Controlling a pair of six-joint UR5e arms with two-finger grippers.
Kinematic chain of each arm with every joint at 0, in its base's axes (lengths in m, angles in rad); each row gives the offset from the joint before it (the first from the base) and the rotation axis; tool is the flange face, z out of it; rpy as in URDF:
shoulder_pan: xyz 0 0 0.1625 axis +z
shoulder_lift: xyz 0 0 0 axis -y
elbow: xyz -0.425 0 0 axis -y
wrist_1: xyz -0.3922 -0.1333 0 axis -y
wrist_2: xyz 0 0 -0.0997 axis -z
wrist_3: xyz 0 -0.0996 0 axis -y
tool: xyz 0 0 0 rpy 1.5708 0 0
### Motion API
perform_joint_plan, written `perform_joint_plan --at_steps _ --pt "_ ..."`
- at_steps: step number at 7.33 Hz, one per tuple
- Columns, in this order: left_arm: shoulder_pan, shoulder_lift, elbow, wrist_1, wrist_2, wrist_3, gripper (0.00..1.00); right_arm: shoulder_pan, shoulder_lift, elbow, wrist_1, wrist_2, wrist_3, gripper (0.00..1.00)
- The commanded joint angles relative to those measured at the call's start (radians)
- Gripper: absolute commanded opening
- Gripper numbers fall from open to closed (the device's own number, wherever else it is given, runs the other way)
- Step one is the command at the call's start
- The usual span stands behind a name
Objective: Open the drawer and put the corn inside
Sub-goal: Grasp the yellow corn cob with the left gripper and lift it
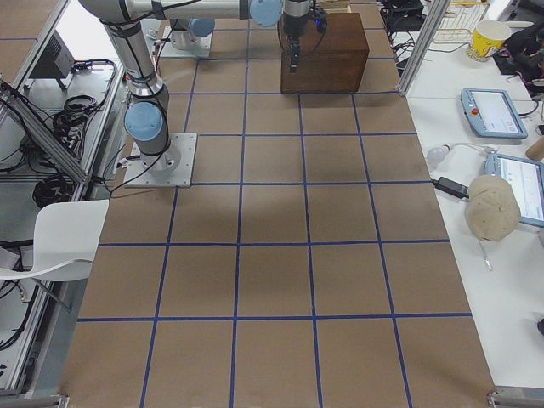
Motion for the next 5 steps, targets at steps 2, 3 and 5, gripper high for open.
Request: perform_joint_plan --at_steps 2,3,5 --pt "-0.029 0.071 0.023 -0.021 0.006 0.004 0.00 0.000 0.000 0.000 0.000 0.000 0.000 1.00" --pt "-0.049 0.131 0.031 -0.077 0.006 -0.003 0.00 0.000 0.000 0.000 0.000 0.000 0.000 1.00" --pt "-0.113 0.245 0.048 -0.192 0.006 -0.107 0.00 0.000 0.000 0.000 0.000 0.000 0.000 1.00"
